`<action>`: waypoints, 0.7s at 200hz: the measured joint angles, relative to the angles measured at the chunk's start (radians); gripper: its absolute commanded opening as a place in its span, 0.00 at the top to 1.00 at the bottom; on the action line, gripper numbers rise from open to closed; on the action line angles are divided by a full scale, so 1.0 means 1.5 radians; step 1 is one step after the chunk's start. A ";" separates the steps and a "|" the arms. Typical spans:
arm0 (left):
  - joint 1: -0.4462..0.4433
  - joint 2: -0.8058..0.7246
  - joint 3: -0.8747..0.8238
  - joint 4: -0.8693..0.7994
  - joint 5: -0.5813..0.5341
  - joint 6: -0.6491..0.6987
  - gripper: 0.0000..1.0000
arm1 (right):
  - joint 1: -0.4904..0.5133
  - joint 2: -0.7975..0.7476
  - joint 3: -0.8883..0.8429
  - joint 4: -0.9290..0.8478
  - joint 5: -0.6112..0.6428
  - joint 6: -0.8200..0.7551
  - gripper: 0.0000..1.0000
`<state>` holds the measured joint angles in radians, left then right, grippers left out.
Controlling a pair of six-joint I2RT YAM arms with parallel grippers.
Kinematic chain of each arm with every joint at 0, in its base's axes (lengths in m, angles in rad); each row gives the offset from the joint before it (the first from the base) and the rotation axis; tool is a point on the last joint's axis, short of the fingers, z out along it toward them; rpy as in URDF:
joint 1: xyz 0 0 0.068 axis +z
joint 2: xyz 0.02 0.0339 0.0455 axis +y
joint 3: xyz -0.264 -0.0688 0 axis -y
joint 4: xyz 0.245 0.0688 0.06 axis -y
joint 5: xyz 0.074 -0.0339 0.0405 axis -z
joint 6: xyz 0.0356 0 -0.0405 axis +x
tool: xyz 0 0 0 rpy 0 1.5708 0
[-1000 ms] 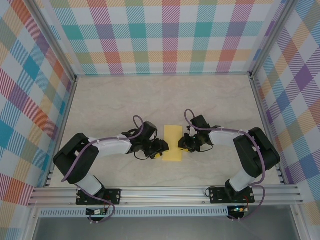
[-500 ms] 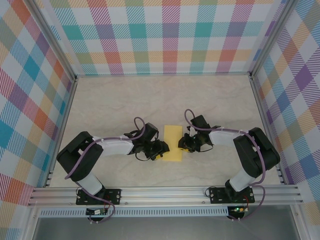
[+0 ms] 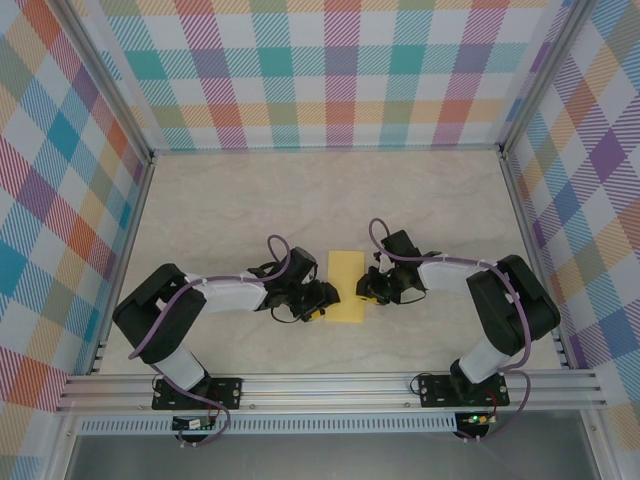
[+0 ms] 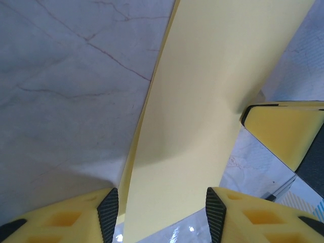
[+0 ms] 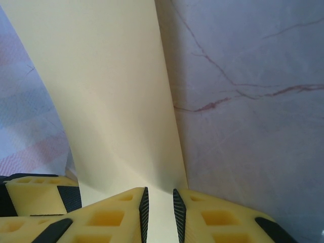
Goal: Fold a paper plane with a square sheet of paper (pick it up from the middle)
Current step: Fold the square sheet of paper in half at the center of the table.
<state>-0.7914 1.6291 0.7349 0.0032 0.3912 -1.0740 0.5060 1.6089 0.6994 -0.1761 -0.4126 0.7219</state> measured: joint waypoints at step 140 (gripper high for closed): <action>0.000 0.001 -0.013 0.047 0.005 -0.025 0.63 | 0.000 0.000 0.000 0.000 0.000 0.000 0.75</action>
<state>-0.7914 1.6310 0.7158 0.0738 0.3992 -1.1118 0.5060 1.6089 0.6994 -0.1761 -0.4126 0.7219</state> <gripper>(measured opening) 0.382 0.246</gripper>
